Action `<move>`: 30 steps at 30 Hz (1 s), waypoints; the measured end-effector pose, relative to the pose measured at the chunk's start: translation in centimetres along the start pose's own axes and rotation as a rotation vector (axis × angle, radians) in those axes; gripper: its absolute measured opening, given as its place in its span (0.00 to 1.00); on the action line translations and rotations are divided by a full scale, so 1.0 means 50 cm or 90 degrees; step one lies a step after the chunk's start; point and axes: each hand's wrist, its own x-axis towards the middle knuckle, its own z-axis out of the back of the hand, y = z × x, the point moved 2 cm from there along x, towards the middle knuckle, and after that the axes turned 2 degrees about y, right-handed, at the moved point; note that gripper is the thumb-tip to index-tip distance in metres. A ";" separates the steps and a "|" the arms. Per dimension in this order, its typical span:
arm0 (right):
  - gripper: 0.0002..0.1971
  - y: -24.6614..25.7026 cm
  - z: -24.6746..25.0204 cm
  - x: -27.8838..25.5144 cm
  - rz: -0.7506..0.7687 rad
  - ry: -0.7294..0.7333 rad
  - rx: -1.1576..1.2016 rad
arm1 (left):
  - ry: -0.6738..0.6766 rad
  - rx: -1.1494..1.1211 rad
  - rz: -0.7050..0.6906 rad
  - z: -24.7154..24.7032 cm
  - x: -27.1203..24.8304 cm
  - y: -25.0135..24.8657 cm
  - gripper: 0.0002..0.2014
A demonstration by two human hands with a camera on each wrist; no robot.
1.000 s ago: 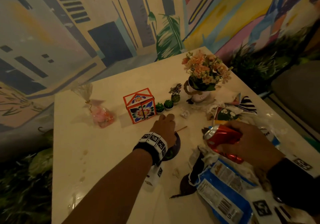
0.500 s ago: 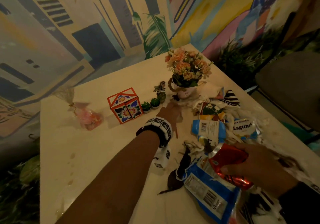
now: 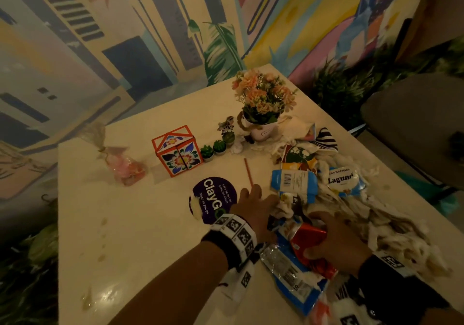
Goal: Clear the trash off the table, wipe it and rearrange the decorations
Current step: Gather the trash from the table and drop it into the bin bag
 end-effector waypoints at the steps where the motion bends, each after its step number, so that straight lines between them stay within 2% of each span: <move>1: 0.47 0.000 -0.002 0.000 0.002 -0.001 -0.002 | -0.009 -0.006 -0.003 -0.003 -0.004 -0.003 0.36; 5: 0.44 0.006 -0.012 -0.001 -0.001 0.000 -0.025 | -0.012 -0.016 -0.003 -0.025 -0.018 -0.021 0.23; 9: 0.40 0.023 -0.011 -0.004 -0.002 0.019 -0.056 | -0.042 -0.074 0.022 -0.038 -0.035 -0.028 0.18; 11: 0.41 0.028 -0.011 -0.005 0.004 0.030 -0.054 | -0.060 -0.137 0.023 -0.033 -0.048 -0.018 0.16; 14: 0.45 0.037 -0.009 -0.012 0.024 0.043 -0.048 | -0.133 -0.282 0.040 -0.021 -0.065 0.008 0.06; 17: 0.43 0.047 -0.012 -0.016 0.068 0.051 -0.097 | -0.213 -0.353 0.117 -0.006 -0.083 0.051 0.14; 19: 0.41 0.048 -0.019 -0.013 0.089 0.054 -0.139 | -0.254 -0.442 0.130 0.007 -0.104 0.073 0.18; 21: 0.40 0.048 -0.025 -0.014 0.094 0.046 -0.151 | -0.251 -0.475 0.126 0.004 -0.128 0.079 0.16; 24: 0.33 0.049 -0.028 -0.022 0.150 0.005 -0.136 | -0.239 -0.492 0.167 -0.032 -0.156 0.069 0.12; 27: 0.27 0.055 -0.022 -0.038 0.204 0.001 -0.110 | -0.259 -0.537 0.216 -0.047 -0.175 0.070 0.19; 30: 0.23 0.065 0.002 -0.052 0.231 -0.017 -0.048 | -0.305 -0.585 0.268 -0.028 -0.192 0.087 0.20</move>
